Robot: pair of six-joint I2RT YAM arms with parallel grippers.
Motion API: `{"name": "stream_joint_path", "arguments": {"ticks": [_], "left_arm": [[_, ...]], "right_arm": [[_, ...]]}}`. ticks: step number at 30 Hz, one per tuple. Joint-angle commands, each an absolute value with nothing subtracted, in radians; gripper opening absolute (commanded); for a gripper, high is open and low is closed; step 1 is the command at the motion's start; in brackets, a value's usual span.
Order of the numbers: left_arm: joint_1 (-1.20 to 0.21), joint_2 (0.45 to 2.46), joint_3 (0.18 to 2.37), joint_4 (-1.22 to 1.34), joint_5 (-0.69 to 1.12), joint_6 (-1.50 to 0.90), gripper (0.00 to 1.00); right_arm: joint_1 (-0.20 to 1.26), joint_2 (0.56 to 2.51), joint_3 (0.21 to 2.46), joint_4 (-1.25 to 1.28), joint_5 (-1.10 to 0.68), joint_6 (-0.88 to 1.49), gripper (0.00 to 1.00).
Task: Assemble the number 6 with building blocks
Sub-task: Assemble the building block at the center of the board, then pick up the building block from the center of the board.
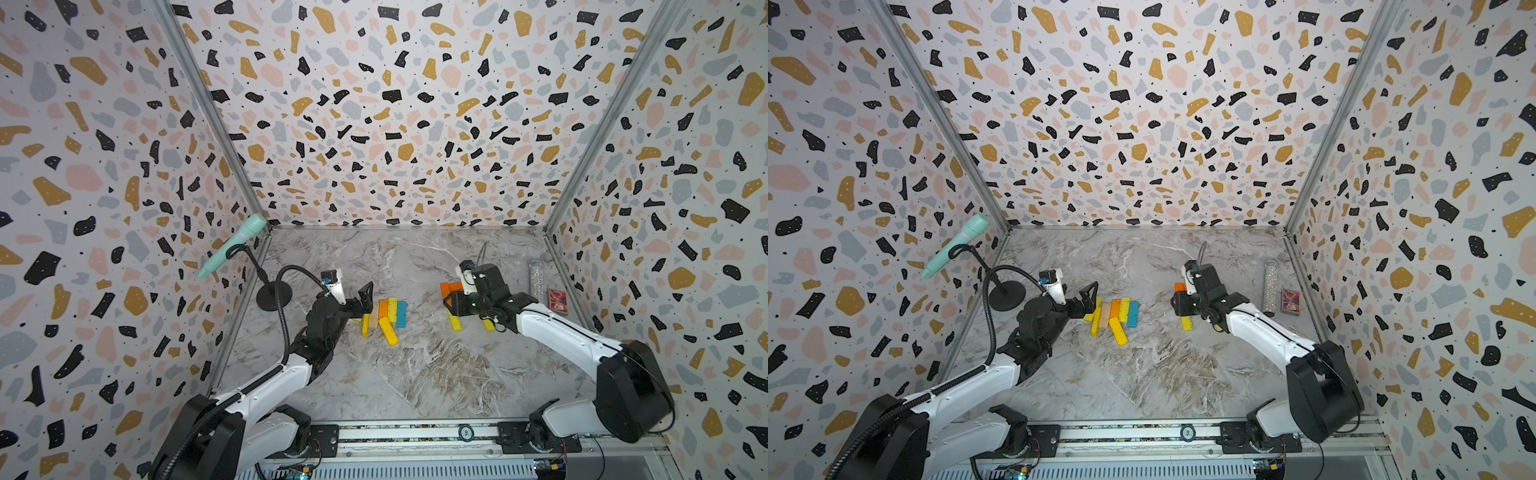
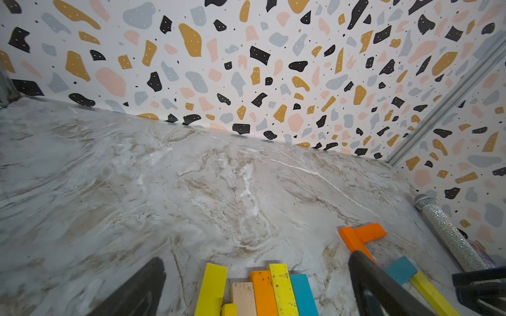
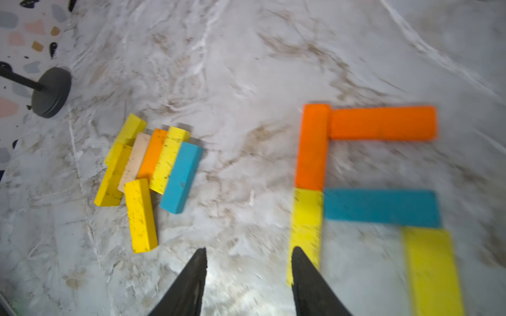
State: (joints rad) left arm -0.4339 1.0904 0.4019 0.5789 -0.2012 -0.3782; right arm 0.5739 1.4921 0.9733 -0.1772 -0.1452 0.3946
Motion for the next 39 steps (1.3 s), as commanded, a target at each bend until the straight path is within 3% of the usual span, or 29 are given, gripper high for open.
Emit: {"name": "stream_joint_path", "arguments": {"ticks": [1,9,29,39], "left_arm": [[-0.431,1.045,0.364,0.628,-0.312,-0.376,0.99],[-0.428,0.990,0.334,0.623,-0.410,-0.380,1.00],[-0.426,0.986,0.318,0.649,-0.403,-0.403,0.99],[-0.426,0.952,0.315,0.643,-0.393,-0.400,1.00]], "right_arm": [[0.652,1.607,1.082,-0.158,-0.100,0.383,0.55],[0.793,1.842,1.256,-0.175,-0.135,0.336,0.58],[0.995,1.972,1.306,-0.242,0.036,0.422,0.58],[1.001,2.031,1.366,-0.296,0.092,0.414,0.51]]}}
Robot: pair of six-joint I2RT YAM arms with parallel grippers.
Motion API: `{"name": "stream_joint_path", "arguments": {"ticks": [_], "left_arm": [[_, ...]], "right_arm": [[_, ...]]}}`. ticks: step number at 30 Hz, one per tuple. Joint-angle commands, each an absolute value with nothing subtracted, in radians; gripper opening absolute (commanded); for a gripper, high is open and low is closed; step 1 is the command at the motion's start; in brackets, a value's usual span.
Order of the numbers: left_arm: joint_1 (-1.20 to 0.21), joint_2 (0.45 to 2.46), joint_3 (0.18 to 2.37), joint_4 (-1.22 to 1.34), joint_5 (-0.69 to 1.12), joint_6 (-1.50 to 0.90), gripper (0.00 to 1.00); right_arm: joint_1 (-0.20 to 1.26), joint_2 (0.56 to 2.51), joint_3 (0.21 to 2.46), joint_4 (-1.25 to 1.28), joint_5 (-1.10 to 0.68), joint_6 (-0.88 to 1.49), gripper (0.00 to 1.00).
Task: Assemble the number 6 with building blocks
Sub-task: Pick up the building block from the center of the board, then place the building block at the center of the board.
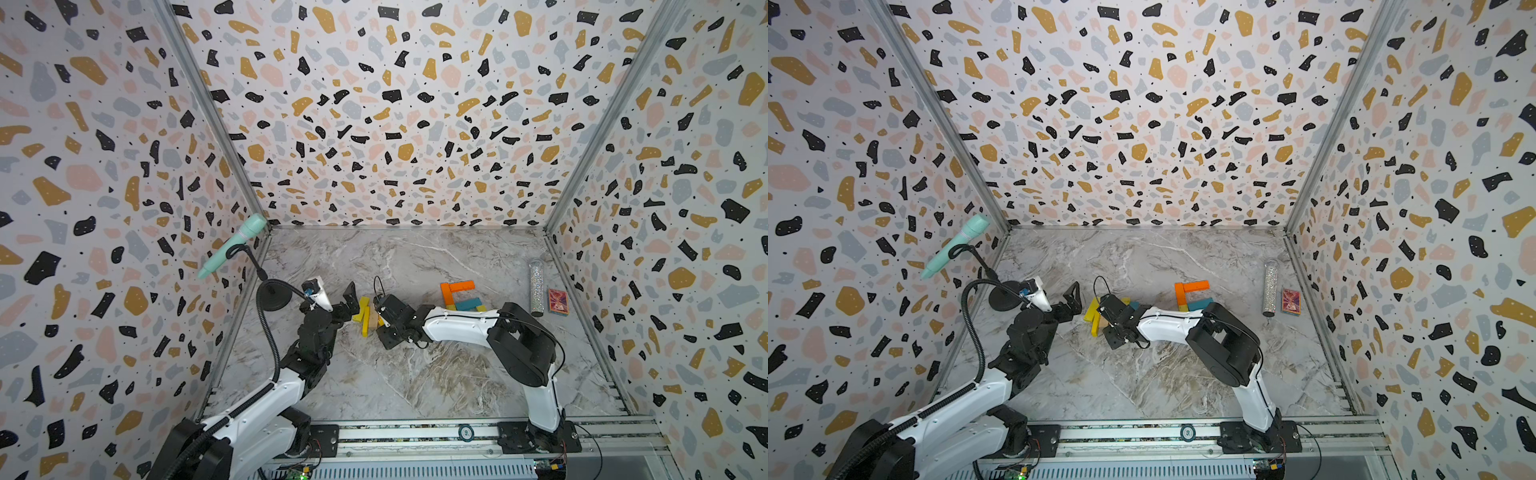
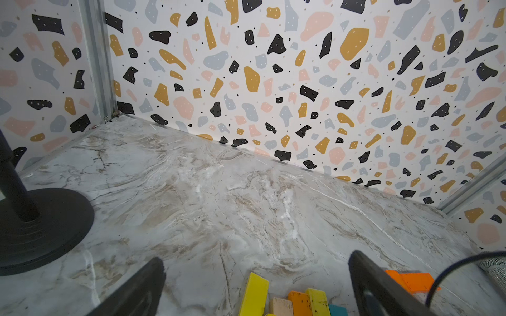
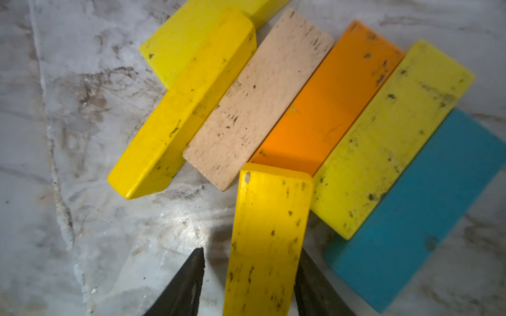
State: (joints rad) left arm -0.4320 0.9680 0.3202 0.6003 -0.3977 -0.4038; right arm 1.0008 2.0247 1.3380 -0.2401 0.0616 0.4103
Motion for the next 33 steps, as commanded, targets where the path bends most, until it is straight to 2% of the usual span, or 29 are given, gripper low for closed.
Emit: {"name": "stream_joint_path", "arguments": {"ticks": [1,10,15,21,27,33], "left_arm": [[-0.426,0.952,0.316,0.643,-0.388,-0.398,1.00],[-0.426,0.954,0.328,0.637,-0.345,-0.387,0.99],[-0.426,0.955,0.337,0.630,-0.311,-0.379,0.99],[-0.426,0.991,0.352,0.654,-0.218,-0.367,1.00],[-0.426,1.054,0.371,0.675,-0.147,-0.366,0.99],[-0.427,1.087,0.380,0.684,-0.110,-0.362,0.99]], "right_arm": [[1.001,2.033,1.366,-0.297,0.091,0.414,0.50],[0.994,1.959,1.301,-0.272,0.069,0.420,0.26],[0.982,1.846,1.210,-0.259,0.052,0.464,0.25],[0.952,1.611,1.013,-0.271,0.046,0.581,0.23],[0.841,1.335,0.709,-0.249,-0.019,0.766,0.21],[0.694,1.190,0.529,-0.224,-0.078,0.828,0.25]]}}
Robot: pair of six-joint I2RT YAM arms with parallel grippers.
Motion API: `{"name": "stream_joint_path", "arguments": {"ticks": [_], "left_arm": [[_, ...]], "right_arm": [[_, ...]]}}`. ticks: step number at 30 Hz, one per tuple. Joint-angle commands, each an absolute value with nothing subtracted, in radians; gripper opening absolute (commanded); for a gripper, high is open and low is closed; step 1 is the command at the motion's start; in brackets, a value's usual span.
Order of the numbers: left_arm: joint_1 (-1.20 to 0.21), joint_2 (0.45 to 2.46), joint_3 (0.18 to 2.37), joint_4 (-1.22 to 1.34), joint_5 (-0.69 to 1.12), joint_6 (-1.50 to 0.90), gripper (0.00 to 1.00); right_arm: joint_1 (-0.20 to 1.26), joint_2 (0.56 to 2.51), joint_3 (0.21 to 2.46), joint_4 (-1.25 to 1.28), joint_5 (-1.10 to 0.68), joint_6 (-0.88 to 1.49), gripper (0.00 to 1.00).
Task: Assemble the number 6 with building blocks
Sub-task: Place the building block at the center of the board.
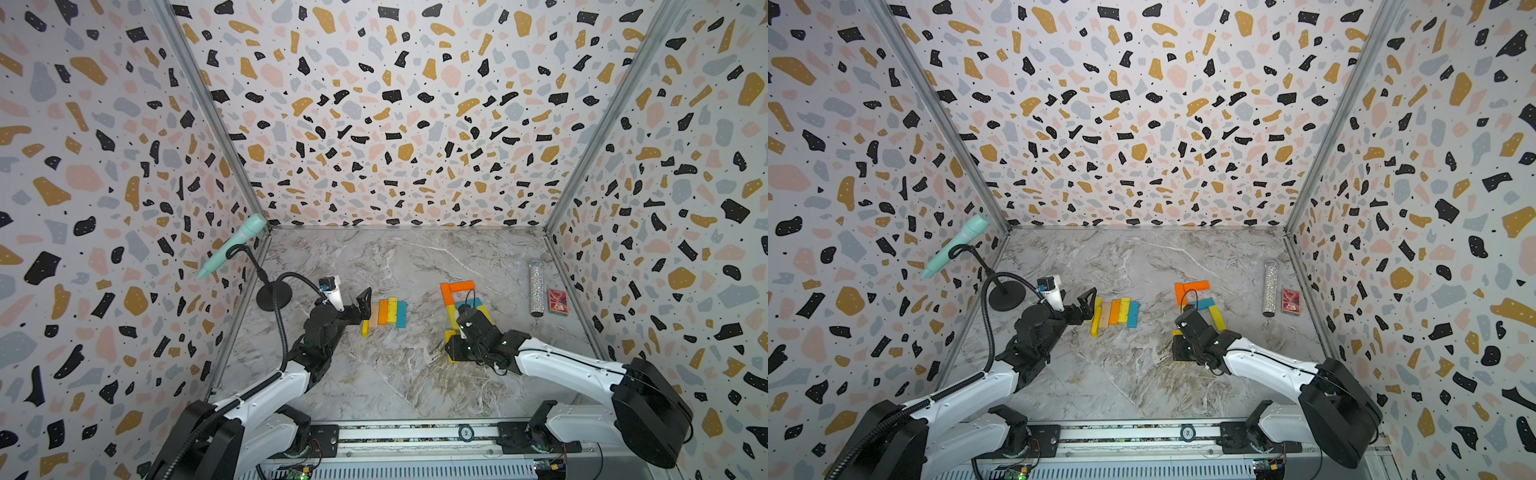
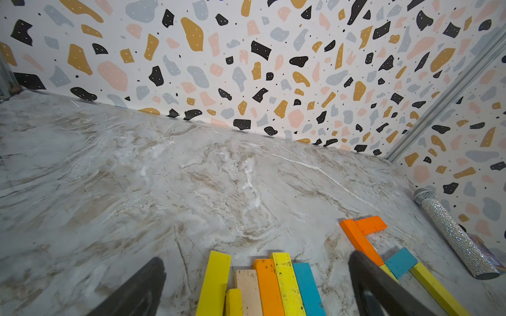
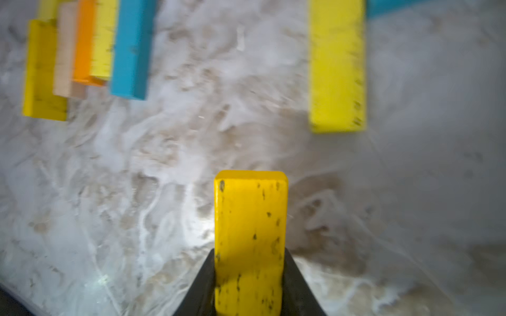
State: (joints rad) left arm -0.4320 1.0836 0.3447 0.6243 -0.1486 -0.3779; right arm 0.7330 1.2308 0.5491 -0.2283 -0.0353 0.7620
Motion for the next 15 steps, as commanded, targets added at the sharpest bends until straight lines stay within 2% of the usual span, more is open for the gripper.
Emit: {"name": "stream_joint_path", "arguments": {"ticks": [1,4,9,15], "left_arm": [[-0.427,1.091,0.380,0.686,-0.108,-0.363,0.99],[-0.426,1.100,0.386,0.681,-0.102,-0.361,0.99],[-0.427,1.112,0.394,0.676,-0.092,-0.365,0.99],[-0.427,1.147,0.395,0.686,-0.096,-0.351,0.99]], "right_arm": [[0.679,1.179,0.523,-0.232,-0.077,0.823,0.26],[0.618,1.159,0.516,-0.281,-0.061,0.801,0.29],[0.508,1.130,0.441,-0.237,-0.131,0.782,0.30],[0.450,1.115,0.435,-0.267,-0.126,0.756,0.34]]}}
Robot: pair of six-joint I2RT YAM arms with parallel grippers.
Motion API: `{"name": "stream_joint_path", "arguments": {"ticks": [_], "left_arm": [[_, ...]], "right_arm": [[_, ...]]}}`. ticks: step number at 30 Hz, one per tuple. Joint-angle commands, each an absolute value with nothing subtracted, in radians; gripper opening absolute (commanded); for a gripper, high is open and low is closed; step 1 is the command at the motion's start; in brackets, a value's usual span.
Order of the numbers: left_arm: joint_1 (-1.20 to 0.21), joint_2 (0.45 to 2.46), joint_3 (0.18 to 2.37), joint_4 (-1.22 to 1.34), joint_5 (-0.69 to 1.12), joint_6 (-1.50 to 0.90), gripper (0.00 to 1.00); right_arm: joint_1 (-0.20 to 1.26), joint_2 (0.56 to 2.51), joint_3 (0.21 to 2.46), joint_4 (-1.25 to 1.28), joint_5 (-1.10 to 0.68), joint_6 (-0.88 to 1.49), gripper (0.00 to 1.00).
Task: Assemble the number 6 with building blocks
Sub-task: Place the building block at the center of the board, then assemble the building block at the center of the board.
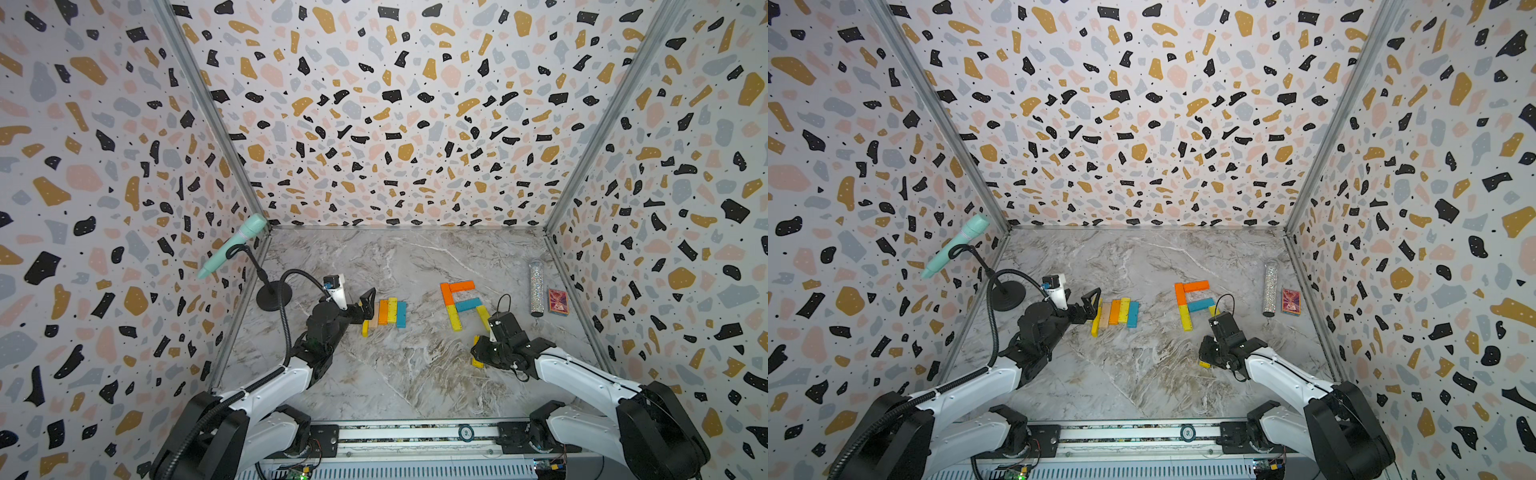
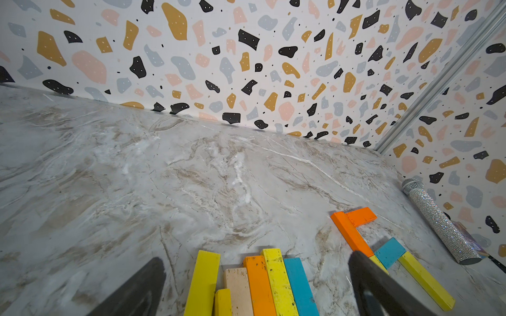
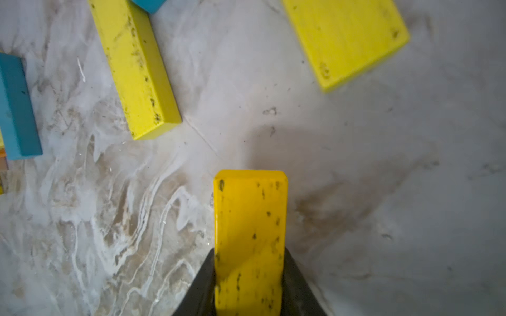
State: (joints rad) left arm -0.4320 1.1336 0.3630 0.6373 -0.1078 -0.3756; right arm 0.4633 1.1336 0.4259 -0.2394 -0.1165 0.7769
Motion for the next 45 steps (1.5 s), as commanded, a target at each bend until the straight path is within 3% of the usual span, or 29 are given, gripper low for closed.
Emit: {"name": "stream_joint_path", "arguments": {"ticks": [1,9,20,36,45], "left_arm": [[-0.427,1.154,0.398,0.684,-0.090,-0.351,0.99],[-0.427,1.175,0.397,0.697,-0.089,-0.339,1.00],[-0.426,1.195,0.408,0.686,-0.084,-0.340,0.99],[-0.428,1.195,0.414,0.679,-0.069,-0.338,0.99],[-0.448,1.224,0.492,0.614,0.052,-0.349,0.53]], "right_arm": [[0.447,1.115,0.434,-0.273,-0.126,0.755,0.35],[0.428,1.109,0.447,-0.343,-0.137,0.735,0.59],[0.479,1.043,0.407,-0.348,-0.244,0.793,0.59],[0.556,1.138,0.440,-0.181,-0.263,0.814,0.60],[0.525,1.109,0.540,-0.203,-0.203,0.704,0.60]]}}
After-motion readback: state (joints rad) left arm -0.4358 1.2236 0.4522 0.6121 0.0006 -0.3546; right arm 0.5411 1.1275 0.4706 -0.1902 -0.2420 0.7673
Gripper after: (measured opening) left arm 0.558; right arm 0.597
